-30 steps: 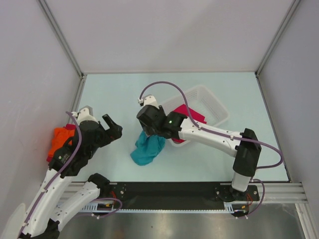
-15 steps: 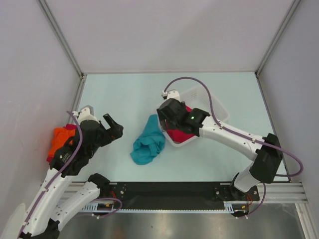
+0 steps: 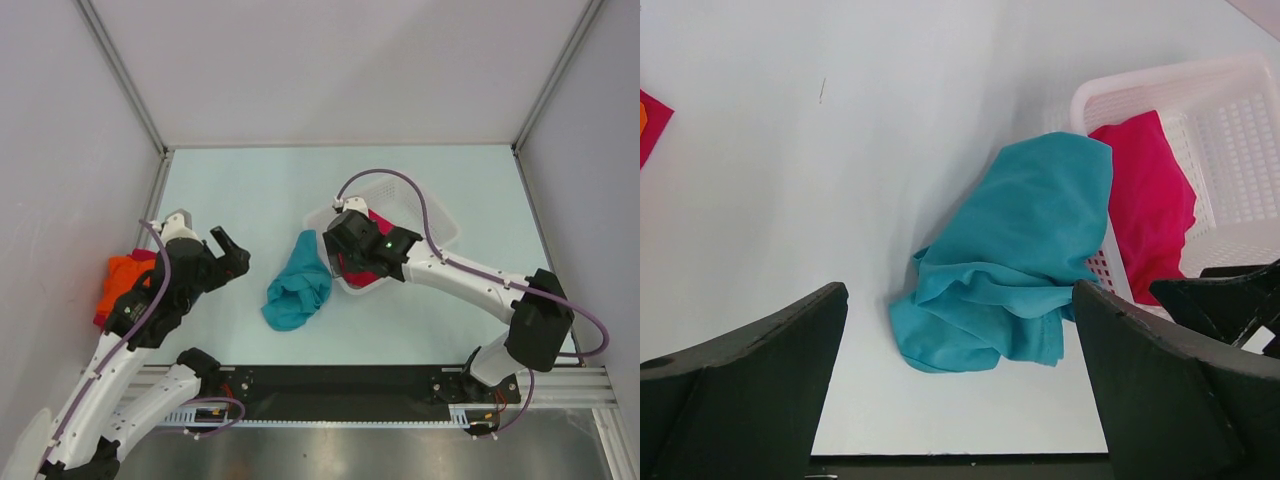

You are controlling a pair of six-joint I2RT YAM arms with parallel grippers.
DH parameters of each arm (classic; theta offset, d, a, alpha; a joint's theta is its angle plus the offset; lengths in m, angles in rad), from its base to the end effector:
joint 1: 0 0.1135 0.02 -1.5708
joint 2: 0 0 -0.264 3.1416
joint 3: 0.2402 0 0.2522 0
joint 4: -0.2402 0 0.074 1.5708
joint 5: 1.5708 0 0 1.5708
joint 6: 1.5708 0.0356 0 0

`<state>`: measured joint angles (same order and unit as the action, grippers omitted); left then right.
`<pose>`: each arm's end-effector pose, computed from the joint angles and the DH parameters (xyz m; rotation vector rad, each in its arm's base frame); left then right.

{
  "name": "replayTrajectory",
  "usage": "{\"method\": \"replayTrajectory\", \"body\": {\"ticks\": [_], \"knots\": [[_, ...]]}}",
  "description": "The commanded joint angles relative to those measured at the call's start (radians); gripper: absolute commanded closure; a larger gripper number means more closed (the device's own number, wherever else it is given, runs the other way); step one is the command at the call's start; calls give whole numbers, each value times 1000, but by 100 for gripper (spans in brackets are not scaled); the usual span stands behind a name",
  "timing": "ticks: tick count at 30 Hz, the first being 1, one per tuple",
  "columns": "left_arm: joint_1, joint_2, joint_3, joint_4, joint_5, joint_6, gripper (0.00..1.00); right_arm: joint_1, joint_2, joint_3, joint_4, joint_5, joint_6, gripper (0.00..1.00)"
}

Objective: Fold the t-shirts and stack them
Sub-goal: Move the tshirt to the center of the board

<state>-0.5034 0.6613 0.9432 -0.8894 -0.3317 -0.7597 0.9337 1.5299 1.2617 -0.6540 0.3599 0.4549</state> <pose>0.1095 -0.0471 0.3400 -0.4627 2.1144 -0.3741 0.2041 0.2547 0.2847 -0.4294 2.3824 0.1819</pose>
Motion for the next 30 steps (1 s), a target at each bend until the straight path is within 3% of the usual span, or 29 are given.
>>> {"method": "replayTrajectory", "body": {"ticks": [1,17,18,20,21,22,30], "knots": [[6,9,-14,44,14,3,1,19,21,-1,37,-19,27,23],[17,29,-24,73,23,26,0,56,101,-56,85,-73,70,26],[19,27,-23,75,28,28,1,57,110,-55,85,-73,68,28],[25,31,-24,76,31,34,0,54,122,-47,58,-30,82,56],[26,29,-24,76,31,34,1,51,133,-29,35,-10,121,74],[28,27,-26,76,33,37,0,42,153,-21,-13,10,142,100],[57,21,-37,83,66,63,1,-59,125,-79,-44,111,321,100]]}}
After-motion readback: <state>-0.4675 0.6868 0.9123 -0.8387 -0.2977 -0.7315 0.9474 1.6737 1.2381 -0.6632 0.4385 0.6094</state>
